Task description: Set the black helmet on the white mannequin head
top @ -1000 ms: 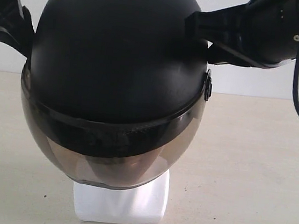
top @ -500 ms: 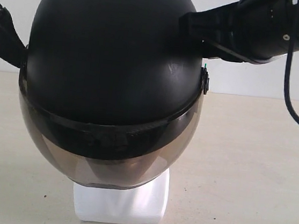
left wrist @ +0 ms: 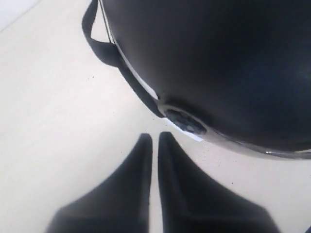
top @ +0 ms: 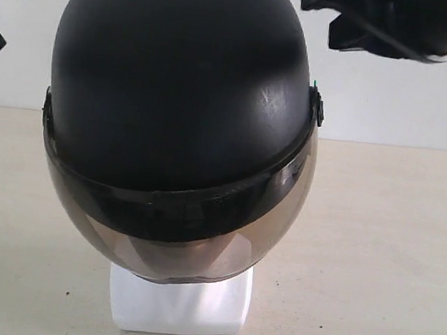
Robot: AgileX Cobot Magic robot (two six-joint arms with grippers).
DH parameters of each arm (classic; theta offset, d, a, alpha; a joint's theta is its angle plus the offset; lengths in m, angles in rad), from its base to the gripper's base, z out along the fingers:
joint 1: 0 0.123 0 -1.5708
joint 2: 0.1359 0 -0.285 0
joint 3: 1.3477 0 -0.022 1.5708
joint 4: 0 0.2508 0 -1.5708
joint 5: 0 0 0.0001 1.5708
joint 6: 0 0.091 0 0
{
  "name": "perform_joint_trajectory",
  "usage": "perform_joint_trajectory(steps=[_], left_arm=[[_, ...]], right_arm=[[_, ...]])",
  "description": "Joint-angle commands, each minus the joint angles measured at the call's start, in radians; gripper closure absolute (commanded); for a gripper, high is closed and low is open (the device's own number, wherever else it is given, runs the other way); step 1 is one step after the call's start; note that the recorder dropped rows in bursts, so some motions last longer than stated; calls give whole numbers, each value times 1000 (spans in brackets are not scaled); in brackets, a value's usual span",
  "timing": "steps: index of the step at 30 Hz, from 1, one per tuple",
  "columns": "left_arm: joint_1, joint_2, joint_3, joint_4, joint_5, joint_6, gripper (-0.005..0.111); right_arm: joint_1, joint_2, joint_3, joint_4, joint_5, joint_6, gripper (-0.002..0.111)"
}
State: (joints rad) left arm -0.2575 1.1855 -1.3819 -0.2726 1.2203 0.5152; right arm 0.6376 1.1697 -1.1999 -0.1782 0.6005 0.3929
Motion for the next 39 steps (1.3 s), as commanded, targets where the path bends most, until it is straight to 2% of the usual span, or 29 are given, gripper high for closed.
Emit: perform_joint_trajectory(steps=[1,3,8,16,20,24,27,32,39], left_arm=[[-4,-128,71,-11,1,-130,102],[-4,-204,123,-51,-29,-164,102],[-4,-432,275,-248,-213,-164,102],[-4,-725,493,-490,-398,-171,102],[-4,-831,603,-605,-459,-200,102],[-4,-920,691,-688,-476,-200,102],[-4,-983,719,-696,-482,-200,102],[-4,-1061,719,-691,-479,-200,102],[-4,-1123,719,-707,-408,-200,102]], right_arm=[[0,-104,2,-37,166,14,108],[0,-155,2,-52,266,-12,108],[0,-285,2,-73,462,-31,108],[0,-451,2,-17,620,-23,108],[0,-524,2,7,621,-23,108],[0,-600,2,7,621,-22,108],[0,-662,19,7,621,-7,108],[0,-737,85,-7,621,-2,108],[0,-742,81,-9,621,0,108]])
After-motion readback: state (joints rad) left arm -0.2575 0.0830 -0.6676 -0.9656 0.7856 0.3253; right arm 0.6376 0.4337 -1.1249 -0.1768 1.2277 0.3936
